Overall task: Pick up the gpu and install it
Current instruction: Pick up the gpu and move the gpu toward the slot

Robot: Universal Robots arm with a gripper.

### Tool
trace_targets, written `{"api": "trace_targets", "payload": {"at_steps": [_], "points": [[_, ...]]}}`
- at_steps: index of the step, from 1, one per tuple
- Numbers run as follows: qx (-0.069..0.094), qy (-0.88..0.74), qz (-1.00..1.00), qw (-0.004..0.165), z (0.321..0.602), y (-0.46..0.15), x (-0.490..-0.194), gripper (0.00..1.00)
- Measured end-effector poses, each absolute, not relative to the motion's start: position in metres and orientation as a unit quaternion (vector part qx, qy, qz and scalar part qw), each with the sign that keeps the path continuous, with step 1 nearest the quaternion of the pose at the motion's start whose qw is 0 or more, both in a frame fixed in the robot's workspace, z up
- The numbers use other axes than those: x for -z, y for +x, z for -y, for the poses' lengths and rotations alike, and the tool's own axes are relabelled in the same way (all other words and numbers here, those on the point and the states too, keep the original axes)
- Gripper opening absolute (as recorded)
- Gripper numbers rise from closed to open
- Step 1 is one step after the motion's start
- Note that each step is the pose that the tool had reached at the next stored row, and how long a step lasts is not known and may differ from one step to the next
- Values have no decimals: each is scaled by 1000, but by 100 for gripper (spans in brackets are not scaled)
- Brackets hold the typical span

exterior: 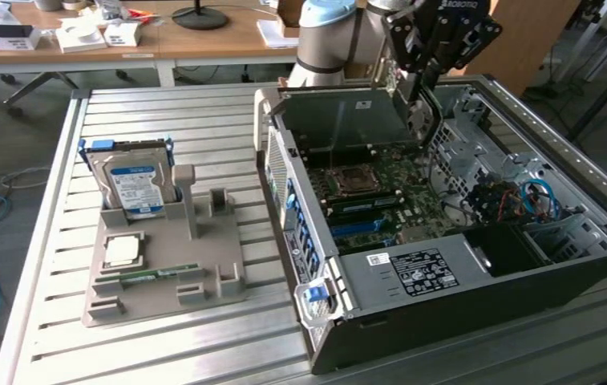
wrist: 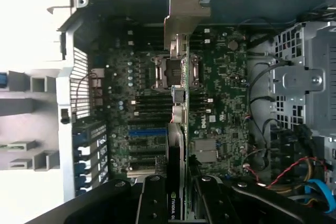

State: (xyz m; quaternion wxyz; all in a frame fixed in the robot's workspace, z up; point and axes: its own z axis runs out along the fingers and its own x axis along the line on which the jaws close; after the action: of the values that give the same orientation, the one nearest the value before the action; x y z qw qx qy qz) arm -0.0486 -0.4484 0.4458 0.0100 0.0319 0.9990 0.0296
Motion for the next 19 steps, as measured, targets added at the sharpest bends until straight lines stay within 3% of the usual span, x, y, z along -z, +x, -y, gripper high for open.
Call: {"api": "trace_targets", "payload": {"at_steps": [6, 11, 19], "points": [[-30, 32, -999, 9, 448, -46, -446, 26], [-29, 33, -999, -22, 448, -31, -446, 26], [-30, 30, -999, -23, 448, -10, -445, 26]]}}
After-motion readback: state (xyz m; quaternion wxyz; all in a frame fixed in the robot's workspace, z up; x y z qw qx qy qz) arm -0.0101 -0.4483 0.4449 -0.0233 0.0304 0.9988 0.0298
